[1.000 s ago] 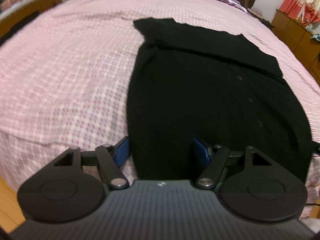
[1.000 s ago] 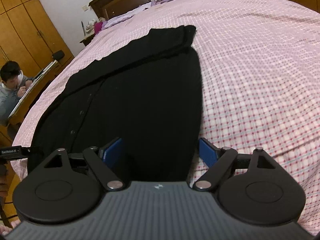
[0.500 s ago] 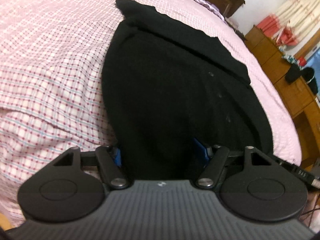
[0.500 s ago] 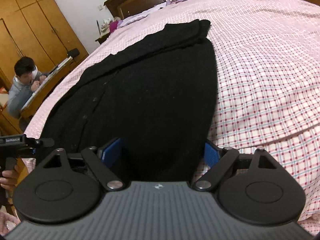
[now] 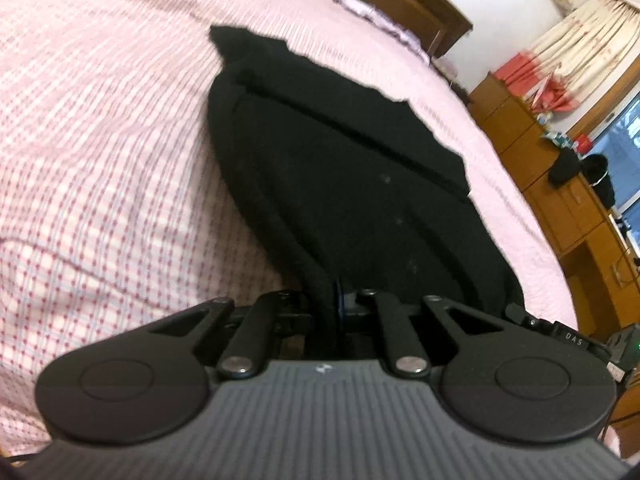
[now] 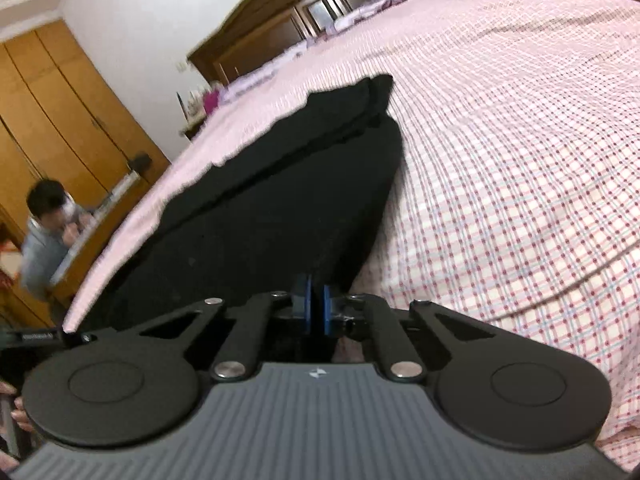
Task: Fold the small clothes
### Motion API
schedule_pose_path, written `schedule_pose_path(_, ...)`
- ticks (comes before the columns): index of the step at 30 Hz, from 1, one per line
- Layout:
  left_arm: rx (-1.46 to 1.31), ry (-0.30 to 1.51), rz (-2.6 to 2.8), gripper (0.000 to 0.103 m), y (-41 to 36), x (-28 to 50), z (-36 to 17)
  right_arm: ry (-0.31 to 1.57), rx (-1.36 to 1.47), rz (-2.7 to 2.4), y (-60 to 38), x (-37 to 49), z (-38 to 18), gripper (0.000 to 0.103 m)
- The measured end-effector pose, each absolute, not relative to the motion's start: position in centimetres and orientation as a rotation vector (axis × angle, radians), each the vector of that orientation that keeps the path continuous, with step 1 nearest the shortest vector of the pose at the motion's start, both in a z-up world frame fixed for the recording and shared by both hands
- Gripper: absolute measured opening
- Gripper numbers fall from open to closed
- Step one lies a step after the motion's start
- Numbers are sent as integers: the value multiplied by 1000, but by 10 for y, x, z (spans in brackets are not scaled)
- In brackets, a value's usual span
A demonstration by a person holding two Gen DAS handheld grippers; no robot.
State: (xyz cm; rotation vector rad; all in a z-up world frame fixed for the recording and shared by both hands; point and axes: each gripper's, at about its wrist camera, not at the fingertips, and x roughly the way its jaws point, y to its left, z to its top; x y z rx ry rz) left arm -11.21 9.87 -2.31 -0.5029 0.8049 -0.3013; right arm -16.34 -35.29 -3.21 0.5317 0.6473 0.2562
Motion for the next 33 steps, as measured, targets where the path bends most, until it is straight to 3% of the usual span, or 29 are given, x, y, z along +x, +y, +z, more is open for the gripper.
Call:
schedule_pose_path(19,-420,484,-264,9,92,-47,38,347,490,277,-353,-91,20,4)
schedule_pose_path(26,-355,495,-180,9,93,-7,17,356,427,196,-350,-42,8,4)
schedule_pose_path(33,-306,597,-88,9,98,23,-30,488,400,132,-350,1,-35,4)
